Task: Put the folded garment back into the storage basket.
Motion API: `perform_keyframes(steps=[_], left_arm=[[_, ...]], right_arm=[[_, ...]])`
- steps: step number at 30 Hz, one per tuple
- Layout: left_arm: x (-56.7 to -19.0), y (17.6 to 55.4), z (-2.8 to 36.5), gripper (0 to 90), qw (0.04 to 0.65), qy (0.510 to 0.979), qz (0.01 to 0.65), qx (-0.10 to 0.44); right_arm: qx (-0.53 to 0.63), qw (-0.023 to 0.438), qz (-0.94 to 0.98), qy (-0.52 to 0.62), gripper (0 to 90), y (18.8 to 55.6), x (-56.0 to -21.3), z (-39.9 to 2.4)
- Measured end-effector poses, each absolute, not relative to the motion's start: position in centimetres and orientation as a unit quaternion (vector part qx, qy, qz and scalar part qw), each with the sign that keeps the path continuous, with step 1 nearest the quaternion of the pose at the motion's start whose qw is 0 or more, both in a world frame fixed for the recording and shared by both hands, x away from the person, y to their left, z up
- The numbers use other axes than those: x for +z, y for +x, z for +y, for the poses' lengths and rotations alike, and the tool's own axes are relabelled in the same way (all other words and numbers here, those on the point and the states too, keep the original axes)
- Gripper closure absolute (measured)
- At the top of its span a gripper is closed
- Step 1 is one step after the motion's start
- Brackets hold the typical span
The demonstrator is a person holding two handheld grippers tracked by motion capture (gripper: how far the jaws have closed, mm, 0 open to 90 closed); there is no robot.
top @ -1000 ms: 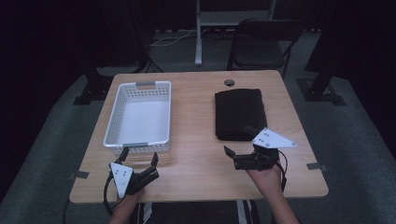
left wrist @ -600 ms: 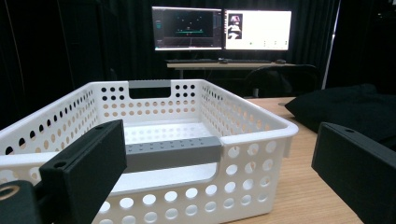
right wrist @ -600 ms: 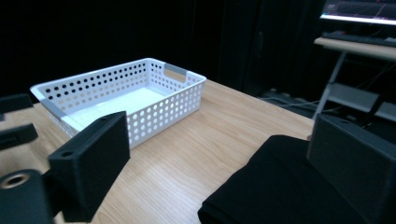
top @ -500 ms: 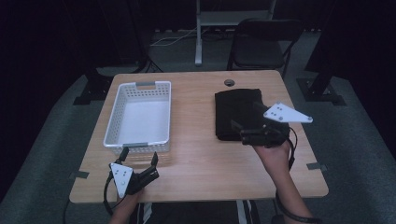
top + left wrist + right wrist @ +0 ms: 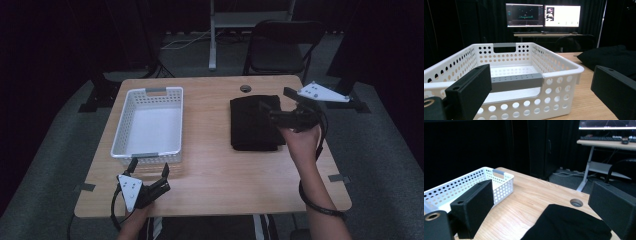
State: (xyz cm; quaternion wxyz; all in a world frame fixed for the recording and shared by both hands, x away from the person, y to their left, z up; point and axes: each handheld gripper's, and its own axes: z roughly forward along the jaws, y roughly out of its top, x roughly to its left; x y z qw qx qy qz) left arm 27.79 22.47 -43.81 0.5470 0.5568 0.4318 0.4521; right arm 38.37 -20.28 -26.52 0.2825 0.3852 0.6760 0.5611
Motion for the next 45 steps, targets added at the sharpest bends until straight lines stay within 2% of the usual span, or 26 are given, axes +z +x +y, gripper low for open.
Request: perform_keyframes(steps=[4, 12, 25, 31, 45], left_arm=[[-43.8, 27.8, 22.5, 4.4, 0.547, 0.557, 0.432, 0.452], [-43.8, 27.8, 22.5, 4.4, 0.547, 0.557, 0.432, 0.452], [-43.8, 27.8, 22.5, 4.4, 0.548, 0.558, 0.43, 0.45], [-43.8, 27.8, 22.5, 4.4, 0.548, 0.558, 0.43, 0.45], [-43.8, 27.8, 22.5, 4.4, 0.551, 0.56, 0.427, 0.448]], right_arm=[[0.553, 0.262, 0.681, 0.402, 6.1, 40.5, -26.6, -21.1], [0.532, 0.251, 0.682, 0.435, 6.2, 43.2, -27.7, -21.9], [0.47, 0.203, 0.683, 0.521, 6.3, 49.2, -33.4, -23.3], [0.456, 0.189, 0.678, 0.545, 6.4, 50.5, -34.9, -23.9], [0.431, 0.121, 0.68, 0.581, 6.4, 53.2, -39.0, -24.4]])
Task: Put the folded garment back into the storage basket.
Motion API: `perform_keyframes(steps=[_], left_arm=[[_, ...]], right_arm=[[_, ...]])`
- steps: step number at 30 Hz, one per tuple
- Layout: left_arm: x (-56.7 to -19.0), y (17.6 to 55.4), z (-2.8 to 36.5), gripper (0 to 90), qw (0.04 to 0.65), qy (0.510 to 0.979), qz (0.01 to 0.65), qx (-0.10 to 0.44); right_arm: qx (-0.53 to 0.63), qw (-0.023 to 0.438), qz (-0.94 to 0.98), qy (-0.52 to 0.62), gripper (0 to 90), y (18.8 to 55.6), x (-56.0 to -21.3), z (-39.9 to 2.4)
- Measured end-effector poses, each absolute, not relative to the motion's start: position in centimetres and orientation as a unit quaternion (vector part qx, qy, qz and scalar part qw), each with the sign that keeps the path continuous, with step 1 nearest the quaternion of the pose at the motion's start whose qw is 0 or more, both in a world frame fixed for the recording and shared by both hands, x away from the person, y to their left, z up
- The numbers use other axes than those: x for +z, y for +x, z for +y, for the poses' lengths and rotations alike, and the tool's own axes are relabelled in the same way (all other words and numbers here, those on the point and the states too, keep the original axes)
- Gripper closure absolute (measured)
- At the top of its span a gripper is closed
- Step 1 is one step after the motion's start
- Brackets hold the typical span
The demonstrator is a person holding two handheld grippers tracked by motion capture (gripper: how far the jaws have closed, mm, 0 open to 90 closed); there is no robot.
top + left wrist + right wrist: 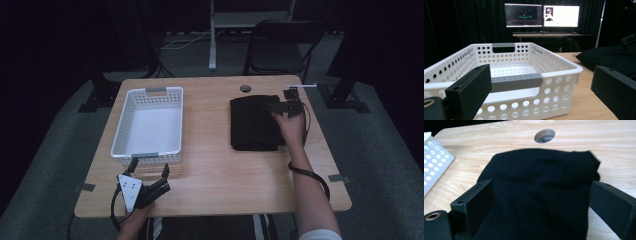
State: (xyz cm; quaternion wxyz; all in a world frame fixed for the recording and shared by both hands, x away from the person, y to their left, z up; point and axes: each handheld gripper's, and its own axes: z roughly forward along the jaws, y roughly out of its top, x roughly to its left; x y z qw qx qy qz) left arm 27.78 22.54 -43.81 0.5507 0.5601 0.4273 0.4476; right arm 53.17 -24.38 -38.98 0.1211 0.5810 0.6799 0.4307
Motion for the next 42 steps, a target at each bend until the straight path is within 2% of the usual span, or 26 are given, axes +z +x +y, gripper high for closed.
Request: perform_keyframes(steps=[9, 15, 17, 19, 27, 28, 33, 36, 42], left_arm=[[-43.8, 27.8, 22.6, 4.4, 0.552, 0.56, 0.426, 0.447], [-43.8, 27.8, 22.6, 4.4, 0.554, 0.562, 0.423, 0.445], [-43.8, 27.8, 22.6, 4.4, 0.554, 0.562, 0.424, 0.445], [-43.8, 27.8, 22.6, 4.4, 0.553, 0.562, 0.424, 0.445], [-43.8, 27.8, 22.6, 4.4, 0.553, 0.562, 0.425, 0.445], [-43.8, 27.8, 22.6, 4.4, 0.553, 0.562, 0.425, 0.445], [-43.8, 27.8, 22.5, 4.4, 0.552, 0.561, 0.425, 0.446], [-43.8, 27.8, 22.5, 4.4, 0.551, 0.561, 0.426, 0.447], [-43.8, 27.8, 22.5, 4.4, 0.551, 0.56, 0.427, 0.448]], right_arm=[[0.425, 0.106, 0.675, 0.594, 6.4, 54.1, -40.7, -23.9], [0.408, 0.135, 0.667, 0.609, 6.3, 54.2, -41.3, -24.0], [0.403, 0.111, 0.671, 0.613, 6.3, 54.5, -41.8, -24.0], [0.374, 0.109, 0.686, 0.615, 6.4, 54.8, -42.4, -23.5], [0.373, 0.097, 0.695, 0.607, 7.8, 55.1, -42.8, -23.4], [0.366, 0.092, 0.7, 0.606, 2.9, 55.2, -42.9, -23.3], [0.363, 0.091, 0.712, 0.594, 2.8, 55.3, -43.0, -23.0], [0.366, 0.097, 0.725, 0.575, 7.4, 55.1, -43.1, -22.9], [0.382, 0.092, 0.722, 0.57, 35.4, 54.5, -43.1, -22.8]])
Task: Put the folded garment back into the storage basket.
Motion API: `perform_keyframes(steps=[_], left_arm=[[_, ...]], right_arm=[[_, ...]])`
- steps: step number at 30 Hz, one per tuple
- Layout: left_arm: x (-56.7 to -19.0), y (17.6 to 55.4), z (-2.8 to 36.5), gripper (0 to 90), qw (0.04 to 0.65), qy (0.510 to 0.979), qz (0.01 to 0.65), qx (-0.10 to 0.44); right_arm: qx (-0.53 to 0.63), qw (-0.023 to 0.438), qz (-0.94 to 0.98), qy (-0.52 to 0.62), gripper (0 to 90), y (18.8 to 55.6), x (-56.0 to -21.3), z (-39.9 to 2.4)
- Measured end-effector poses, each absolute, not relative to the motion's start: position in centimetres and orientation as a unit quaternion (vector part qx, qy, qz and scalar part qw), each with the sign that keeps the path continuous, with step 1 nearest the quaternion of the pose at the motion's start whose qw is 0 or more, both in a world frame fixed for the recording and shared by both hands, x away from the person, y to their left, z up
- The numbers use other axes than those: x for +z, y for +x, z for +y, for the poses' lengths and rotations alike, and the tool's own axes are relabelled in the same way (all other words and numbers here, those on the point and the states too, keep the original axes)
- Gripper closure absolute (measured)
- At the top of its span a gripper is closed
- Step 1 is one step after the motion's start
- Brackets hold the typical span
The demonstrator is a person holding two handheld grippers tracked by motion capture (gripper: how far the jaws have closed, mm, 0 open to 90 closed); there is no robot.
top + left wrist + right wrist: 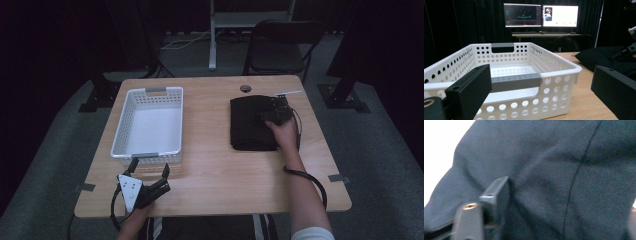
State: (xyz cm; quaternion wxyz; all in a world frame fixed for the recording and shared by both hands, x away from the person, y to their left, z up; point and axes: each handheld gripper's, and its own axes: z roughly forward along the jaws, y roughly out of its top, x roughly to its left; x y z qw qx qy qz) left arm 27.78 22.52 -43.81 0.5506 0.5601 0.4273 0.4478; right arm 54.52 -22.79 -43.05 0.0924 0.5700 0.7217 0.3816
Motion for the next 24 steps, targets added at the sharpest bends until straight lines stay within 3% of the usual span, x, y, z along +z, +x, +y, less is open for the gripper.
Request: perform_keyframes(steps=[5, 12, 16, 24], left_arm=[[-43.8, 27.8, 22.5, 4.4, 0.551, 0.56, 0.427, 0.448], [-43.8, 27.8, 22.5, 4.4, 0.552, 0.563, 0.426, 0.444], [-43.8, 27.8, 22.5, 4.4, 0.552, 0.563, 0.426, 0.443], [-43.8, 27.9, 22.5, 4.4, 0.548, 0.564, 0.429, 0.443]], right_arm=[[0.405, 0.059, 0.71, 0.573, 50.3, 54.4, -43.3, -23.3], [0.414, 0.055, 0.704, 0.575, 61.2, 54.2, -42.9, -23.5], [0.415, 0.078, 0.703, 0.572, 64.7, 53.7, -42.3, -23.2], [0.442, 0.068, 0.688, 0.571, 66.2, 53.2, -41.8, -23.5]])
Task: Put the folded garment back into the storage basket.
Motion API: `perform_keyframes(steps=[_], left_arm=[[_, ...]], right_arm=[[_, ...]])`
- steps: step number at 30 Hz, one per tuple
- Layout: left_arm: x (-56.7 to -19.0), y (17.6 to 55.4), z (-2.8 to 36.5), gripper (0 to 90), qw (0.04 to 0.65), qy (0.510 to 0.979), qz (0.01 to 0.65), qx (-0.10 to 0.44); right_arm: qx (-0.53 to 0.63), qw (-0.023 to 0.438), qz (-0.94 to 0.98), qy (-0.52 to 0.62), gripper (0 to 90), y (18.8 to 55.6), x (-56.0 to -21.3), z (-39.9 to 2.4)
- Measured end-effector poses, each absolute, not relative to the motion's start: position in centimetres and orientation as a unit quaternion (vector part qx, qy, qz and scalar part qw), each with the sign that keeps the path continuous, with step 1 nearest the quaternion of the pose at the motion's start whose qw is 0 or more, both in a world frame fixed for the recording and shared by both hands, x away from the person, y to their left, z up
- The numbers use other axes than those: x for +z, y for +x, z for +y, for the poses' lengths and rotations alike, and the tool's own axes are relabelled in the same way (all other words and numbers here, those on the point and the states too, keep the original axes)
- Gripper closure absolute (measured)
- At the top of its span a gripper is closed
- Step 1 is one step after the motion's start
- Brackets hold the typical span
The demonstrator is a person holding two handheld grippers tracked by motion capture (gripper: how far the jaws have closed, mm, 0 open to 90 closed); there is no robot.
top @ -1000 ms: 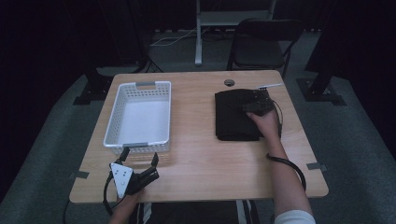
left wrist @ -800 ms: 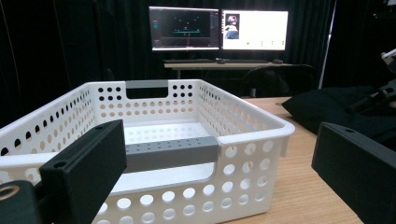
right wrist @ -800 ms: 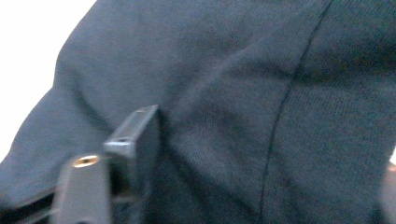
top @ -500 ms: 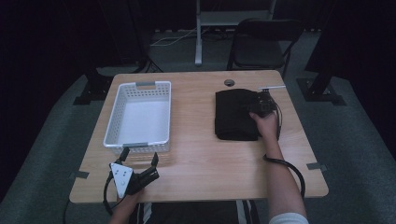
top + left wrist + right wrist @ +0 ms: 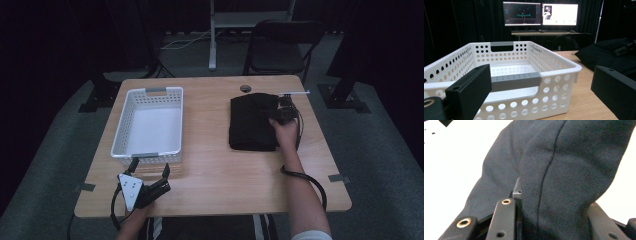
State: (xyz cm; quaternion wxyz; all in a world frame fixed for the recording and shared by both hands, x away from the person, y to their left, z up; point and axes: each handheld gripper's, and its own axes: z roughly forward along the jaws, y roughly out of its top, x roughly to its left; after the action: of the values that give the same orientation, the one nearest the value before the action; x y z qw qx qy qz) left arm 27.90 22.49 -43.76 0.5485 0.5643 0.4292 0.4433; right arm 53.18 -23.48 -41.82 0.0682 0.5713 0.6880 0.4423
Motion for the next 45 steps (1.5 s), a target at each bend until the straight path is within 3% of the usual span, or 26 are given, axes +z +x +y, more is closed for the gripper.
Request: perform_keyframes(steps=[7, 45], left_arm=[[-43.8, 27.8, 22.5, 4.4, 0.549, 0.562, 0.428, 0.446], [-43.8, 27.8, 22.6, 4.4, 0.557, 0.566, 0.42, 0.44]], right_arm=[[0.469, 0.065, 0.674, 0.568, 67.1, 52.6, -41.3, -23.8], [0.563, 0.109, 0.627, 0.527, 68.4, 48.6, -31.5, -23.4]])
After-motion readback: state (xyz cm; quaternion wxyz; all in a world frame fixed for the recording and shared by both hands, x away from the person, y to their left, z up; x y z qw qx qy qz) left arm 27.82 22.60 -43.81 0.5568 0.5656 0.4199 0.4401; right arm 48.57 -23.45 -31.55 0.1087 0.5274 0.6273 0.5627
